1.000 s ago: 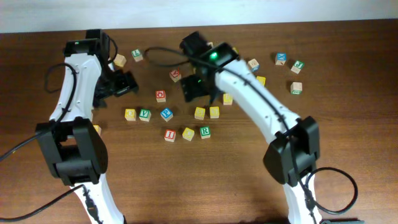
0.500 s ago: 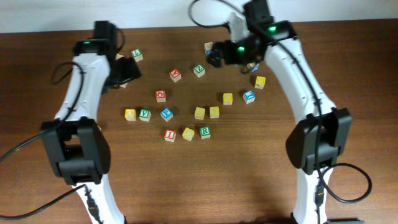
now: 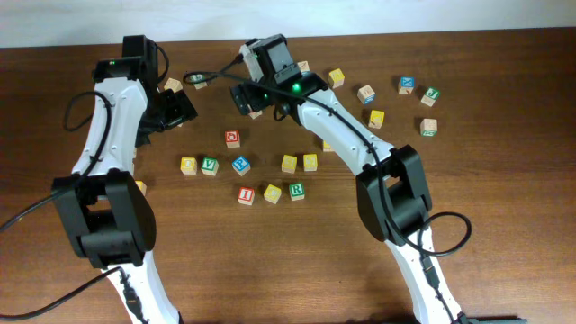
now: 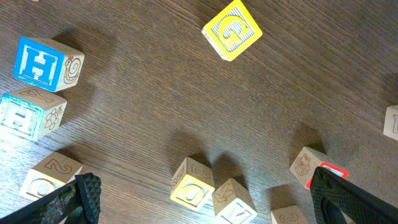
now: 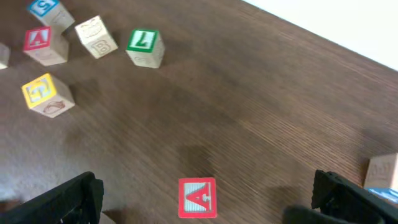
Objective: Spell out ICRA
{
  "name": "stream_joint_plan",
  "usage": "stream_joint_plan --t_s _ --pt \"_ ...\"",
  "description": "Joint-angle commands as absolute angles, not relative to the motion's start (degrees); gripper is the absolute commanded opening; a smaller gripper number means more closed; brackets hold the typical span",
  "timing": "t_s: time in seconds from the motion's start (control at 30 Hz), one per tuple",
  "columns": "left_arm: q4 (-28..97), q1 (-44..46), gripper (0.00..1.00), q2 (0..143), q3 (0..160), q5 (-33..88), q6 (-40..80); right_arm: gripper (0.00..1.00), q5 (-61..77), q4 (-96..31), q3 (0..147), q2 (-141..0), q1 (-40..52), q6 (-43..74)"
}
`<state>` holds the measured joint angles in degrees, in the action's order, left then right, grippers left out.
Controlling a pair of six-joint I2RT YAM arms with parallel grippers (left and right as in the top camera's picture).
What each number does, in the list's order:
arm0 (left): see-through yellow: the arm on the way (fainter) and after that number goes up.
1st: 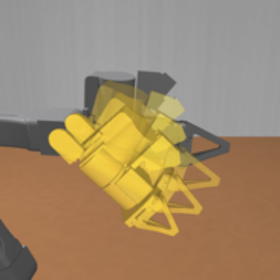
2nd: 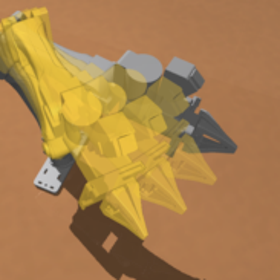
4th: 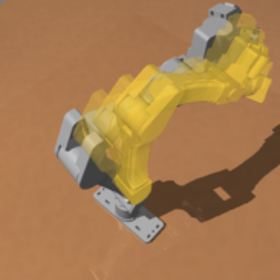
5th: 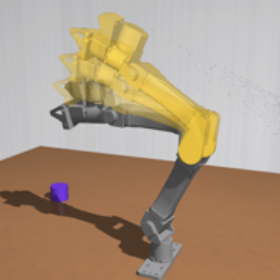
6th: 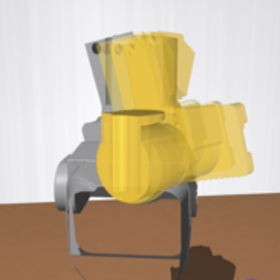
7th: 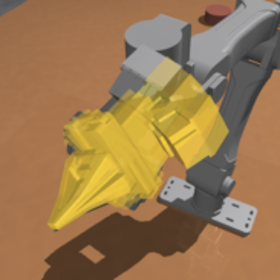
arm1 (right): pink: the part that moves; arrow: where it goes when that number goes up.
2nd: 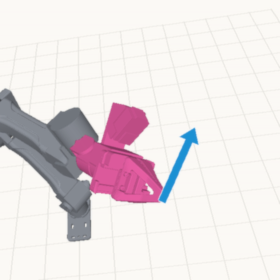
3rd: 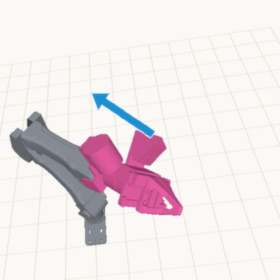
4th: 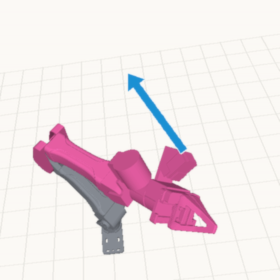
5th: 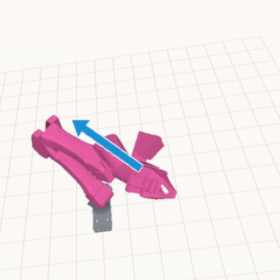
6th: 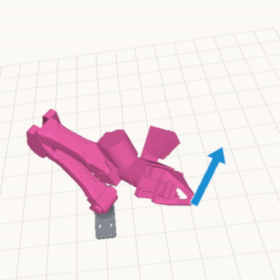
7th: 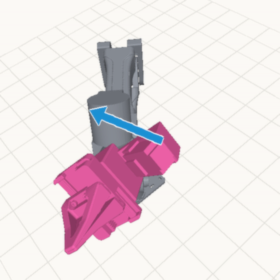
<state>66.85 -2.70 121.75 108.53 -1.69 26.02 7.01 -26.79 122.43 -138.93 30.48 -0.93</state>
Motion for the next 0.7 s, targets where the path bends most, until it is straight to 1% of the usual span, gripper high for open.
stream_joint_plan --t_s 0.0,0.03,0.07,0.1,0.17,0.27,0.37,0.47,0.6,0.63,0.67 --pt "66.9 -2.9 0.99 122.2 108.8 -1.2 26.7 0.96 8.8 -28.1 122.7 -140.0 30.7 -3.3" --pt "66.9 -2.9 0.99 122.2 108.8 -1.2 26.7 0.93 8.8 -28.4 122.7 -140.8 30.7 -4.0" --pt "66.9 -2.9 0.99 122.2 108.8 -1.2 26.7 0.93 8.8 -29.1 122.7 -141.4 30.8 -4.1" --pt "66.9 -2.9 0.99 122.2 108.8 -1.2 26.7 0.91 8.8 -30.1 122.7 -142.1 30.9 -4.1" --pt "66.9 -2.9 0.99 122.2 108.8 -1.2 26.7 0.82 8.8 -31.3 122.7 -143.3 31.1 -4.1" --pt "66.9 -2.9 0.99 122.2 108.8 -1.2 26.7 0.82 8.8 -31.0 122.7 -145.0 31.1 -4.1" --pt "66.9 -2.9 0.99 122.2 108.8 -1.2 26.7 0.72 8.8 -29.1 122.7 -145.6 31.2 -4.1" --pt "66.9 -2.9 0.99 122.2 108.8 -1.2 26.7 0.72 8.8 -29.1 122.7 -147.2 31.5 -4.1" --pt "66.9 -2.9 0.99 122.2 108.8 -1.2 26.7 0.62 8.1 -28.0 122.7 -147.5 32.3 -4.1" --pt "66.9 -2.9 0.99 122.2 108.8 -1.2 26.7 0.58 8.1 -27.5 122.7 -147.5 32.3 -4.0" --pt "66.9 -2.9 0.99 122.2 108.8 -1.2 26.7 0.51 8.1 -27.4 122.7 -147.5 32.3 -3.9"
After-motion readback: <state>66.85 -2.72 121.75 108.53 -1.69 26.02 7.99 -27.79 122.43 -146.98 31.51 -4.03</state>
